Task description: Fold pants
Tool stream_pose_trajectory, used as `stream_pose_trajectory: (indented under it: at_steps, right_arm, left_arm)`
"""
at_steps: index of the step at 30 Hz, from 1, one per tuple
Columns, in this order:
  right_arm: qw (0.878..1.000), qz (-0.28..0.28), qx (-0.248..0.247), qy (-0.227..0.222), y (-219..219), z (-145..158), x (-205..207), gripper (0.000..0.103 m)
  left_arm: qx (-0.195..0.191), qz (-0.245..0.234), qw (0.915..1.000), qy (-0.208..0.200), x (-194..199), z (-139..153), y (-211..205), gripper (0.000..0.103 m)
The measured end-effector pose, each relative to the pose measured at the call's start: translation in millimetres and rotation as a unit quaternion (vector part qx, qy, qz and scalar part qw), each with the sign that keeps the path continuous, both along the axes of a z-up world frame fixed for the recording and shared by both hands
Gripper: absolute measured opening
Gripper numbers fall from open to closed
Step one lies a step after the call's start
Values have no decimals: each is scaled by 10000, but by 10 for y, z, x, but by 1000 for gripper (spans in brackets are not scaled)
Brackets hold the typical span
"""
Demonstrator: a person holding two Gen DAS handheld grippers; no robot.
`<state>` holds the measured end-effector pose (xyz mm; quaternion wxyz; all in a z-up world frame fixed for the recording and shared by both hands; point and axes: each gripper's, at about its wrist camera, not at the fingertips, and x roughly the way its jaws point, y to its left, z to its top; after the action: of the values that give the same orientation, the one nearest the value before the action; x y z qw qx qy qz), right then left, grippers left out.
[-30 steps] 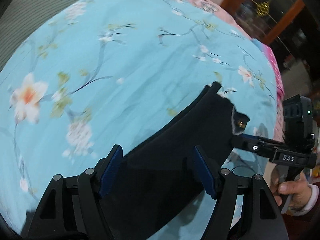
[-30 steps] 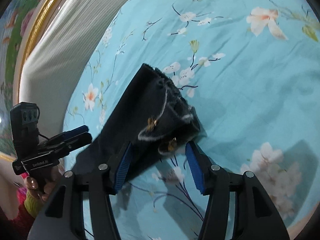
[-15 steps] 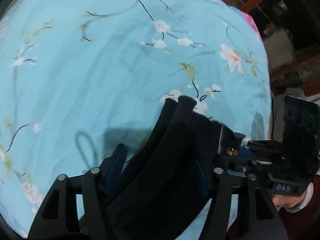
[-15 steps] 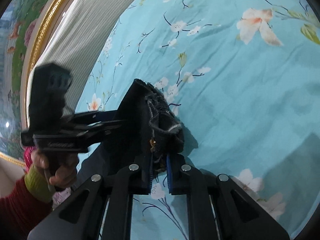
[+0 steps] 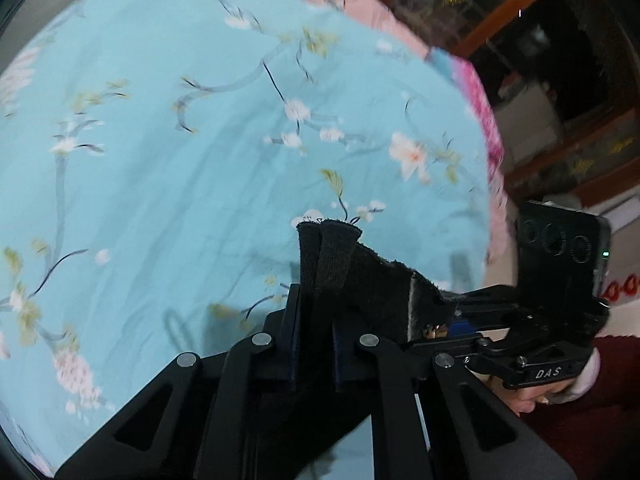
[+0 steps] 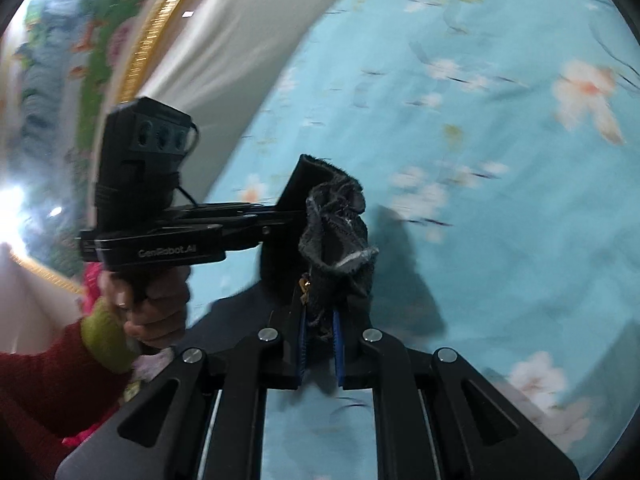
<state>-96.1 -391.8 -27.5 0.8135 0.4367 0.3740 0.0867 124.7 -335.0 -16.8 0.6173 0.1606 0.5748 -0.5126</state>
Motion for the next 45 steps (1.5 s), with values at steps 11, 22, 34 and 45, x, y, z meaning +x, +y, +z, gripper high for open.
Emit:
stream_pose_trajectory:
  at_steps: [11, 22, 34, 45]
  right_arm:
    - [9890, 1221, 523, -643, 803, 362, 560, 12]
    - [9758, 2137, 205, -413, 1559, 282, 1005, 12]
    - [9581, 2813, -504, 211, 2167, -146, 1265, 14]
    - [9381, 3221, -1078, 673, 2511, -384, 1381, 19]
  left_arm:
    - [-518, 972, 9933, -340, 78, 525, 1130, 10]
    - [-504, 1900, 9798, -360, 92, 310, 2136, 10]
    - [-98, 2576, 9658, -273, 61, -226, 2677, 9]
    - [202, 3193, 9475, 6, -49, -488, 3011, 10]
